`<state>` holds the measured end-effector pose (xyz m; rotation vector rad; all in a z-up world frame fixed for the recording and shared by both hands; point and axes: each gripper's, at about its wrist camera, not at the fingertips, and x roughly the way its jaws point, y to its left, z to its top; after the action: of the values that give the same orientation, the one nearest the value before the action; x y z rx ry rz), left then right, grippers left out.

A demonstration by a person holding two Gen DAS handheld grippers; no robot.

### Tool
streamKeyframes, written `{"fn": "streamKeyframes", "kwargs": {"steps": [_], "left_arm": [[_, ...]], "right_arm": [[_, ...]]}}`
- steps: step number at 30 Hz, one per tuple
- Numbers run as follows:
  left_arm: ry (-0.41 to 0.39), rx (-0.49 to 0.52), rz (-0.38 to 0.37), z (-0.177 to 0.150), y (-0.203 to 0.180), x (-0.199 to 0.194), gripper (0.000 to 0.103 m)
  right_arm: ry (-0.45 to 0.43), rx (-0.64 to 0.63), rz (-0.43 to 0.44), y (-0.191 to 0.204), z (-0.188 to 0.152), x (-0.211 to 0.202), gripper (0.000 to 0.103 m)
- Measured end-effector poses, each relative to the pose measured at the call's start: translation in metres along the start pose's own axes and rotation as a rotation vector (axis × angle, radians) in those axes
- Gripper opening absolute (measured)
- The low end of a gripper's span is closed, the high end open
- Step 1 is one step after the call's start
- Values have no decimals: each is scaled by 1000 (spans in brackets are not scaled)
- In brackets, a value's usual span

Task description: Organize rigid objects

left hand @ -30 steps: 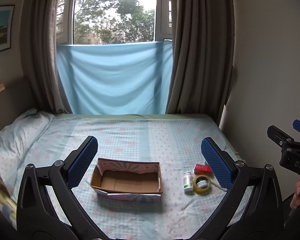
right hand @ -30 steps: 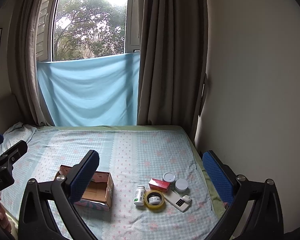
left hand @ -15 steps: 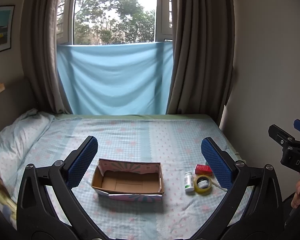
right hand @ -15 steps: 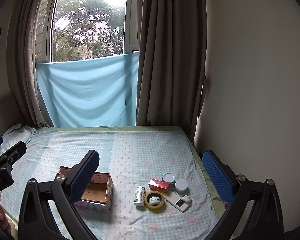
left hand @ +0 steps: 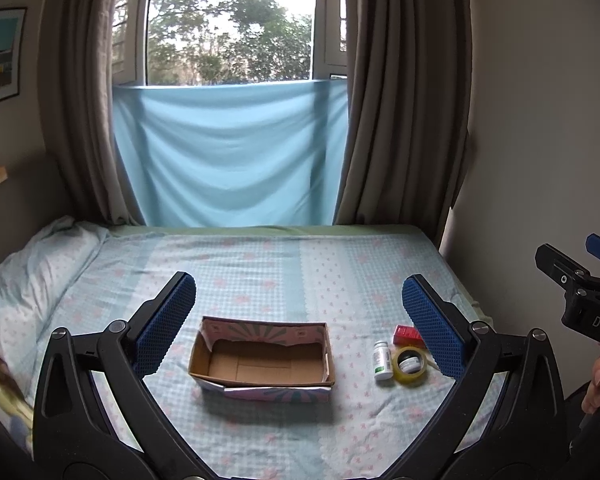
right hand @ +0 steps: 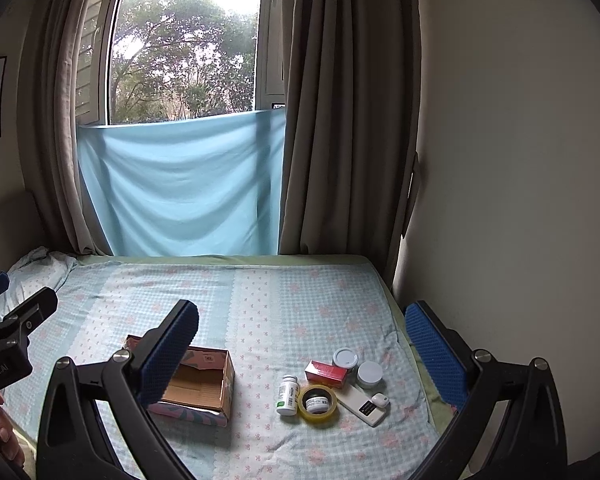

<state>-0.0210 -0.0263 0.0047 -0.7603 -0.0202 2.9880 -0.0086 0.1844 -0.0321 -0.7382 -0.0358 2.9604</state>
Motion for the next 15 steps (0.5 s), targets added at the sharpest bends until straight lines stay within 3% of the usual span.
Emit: {"fn": "streamKeyframes", "kwargs": {"steps": [9,15], "left_arm": [[101,24,-69,0,-9,70,103],[269,33,-143,-16,-42,150,102]], "right_arm": [[66,19,-78,-13,-3,28,103],[149,97,-140,-65,-28,76,103]]}}
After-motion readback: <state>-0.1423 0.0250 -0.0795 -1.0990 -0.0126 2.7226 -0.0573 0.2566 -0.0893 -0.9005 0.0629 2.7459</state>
